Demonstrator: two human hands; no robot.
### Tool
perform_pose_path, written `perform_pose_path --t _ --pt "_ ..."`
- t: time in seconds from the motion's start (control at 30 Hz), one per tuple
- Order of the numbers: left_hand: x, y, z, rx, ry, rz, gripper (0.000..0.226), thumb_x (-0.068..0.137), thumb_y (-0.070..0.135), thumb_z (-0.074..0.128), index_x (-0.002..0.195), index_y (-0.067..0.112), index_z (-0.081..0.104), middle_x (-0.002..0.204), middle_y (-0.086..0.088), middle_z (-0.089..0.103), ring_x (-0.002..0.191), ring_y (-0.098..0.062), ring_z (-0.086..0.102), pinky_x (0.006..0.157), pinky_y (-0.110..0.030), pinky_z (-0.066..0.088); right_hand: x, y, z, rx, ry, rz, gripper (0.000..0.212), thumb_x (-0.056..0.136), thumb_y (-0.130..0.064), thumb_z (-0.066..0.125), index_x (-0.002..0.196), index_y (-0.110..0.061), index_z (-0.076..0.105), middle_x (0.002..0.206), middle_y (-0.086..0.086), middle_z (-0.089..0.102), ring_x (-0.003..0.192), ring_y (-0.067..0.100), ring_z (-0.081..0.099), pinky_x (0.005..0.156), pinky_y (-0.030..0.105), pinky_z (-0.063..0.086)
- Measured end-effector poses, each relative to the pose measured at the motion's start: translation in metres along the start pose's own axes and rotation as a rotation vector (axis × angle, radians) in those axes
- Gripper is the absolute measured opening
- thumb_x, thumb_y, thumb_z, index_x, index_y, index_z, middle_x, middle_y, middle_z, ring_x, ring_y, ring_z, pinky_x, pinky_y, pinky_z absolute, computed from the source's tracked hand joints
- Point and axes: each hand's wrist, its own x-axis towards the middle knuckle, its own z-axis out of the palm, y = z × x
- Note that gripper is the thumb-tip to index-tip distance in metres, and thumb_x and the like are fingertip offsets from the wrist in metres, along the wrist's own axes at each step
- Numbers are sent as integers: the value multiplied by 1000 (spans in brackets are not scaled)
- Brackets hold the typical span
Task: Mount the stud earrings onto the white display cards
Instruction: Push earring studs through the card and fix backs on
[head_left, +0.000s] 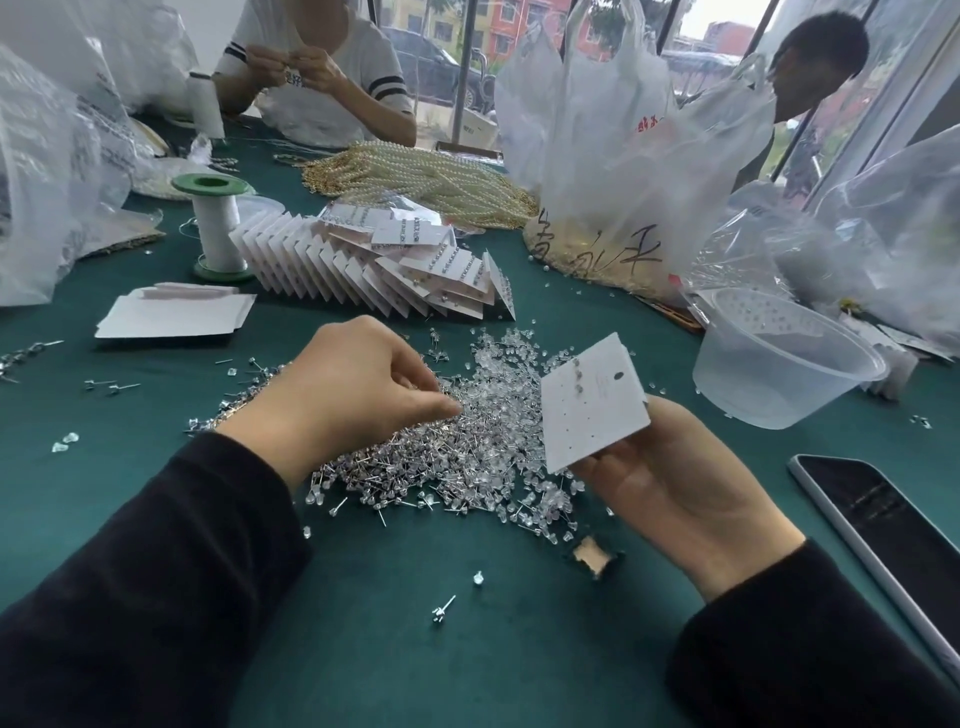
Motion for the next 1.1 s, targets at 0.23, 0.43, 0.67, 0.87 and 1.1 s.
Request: perform_pose_path --t 0.23,0.43,0.67,0.87,1.1 --pt "-15 35 22 -683 -349 61 46 69 51 68 82 7 74 81 -10 74 76 -19 70 68 -26 56 4 21 4 -983 162 -718 10 83 -11 61 74 -8 58 68 4 59 59 13 52 55 24 44" --pt "-15 36 28 -873 -219 -129 12 84 4 59 78 3 70 75 -10 74 68 -18 70 62 -27 59 5 16 2 -1003 176 -809 5 81 -10 61 79 -14 58 76 0 60 67 9 56 59 22 47" --pt "-7 30 22 -1099 -142 -392 8 80 4 60 86 6 64 73 -6 72 61 -15 68 56 -29 58 -3 -14 -27 -1357 -34 -349 12 77 -9 68 69 -17 67 62 -1 64 55 1 52 56 16 42" --pt "-4 28 24 -1157 -153 -453 14 82 4 59 95 3 61 82 -11 71 70 -21 69 53 -28 57 -12 -16 -23 -1393 -385 -74 8 74 -15 71 68 -20 68 58 -5 60 53 2 47 53 20 39" --pt "-4 30 26 -1052 -155 -432 7 82 0 59 87 1 63 64 -5 71 57 -15 67 54 -27 58 -12 -9 -17 -1458 -326 -126 14 77 -12 66 66 -18 62 59 -5 69 52 0 57 54 14 42"
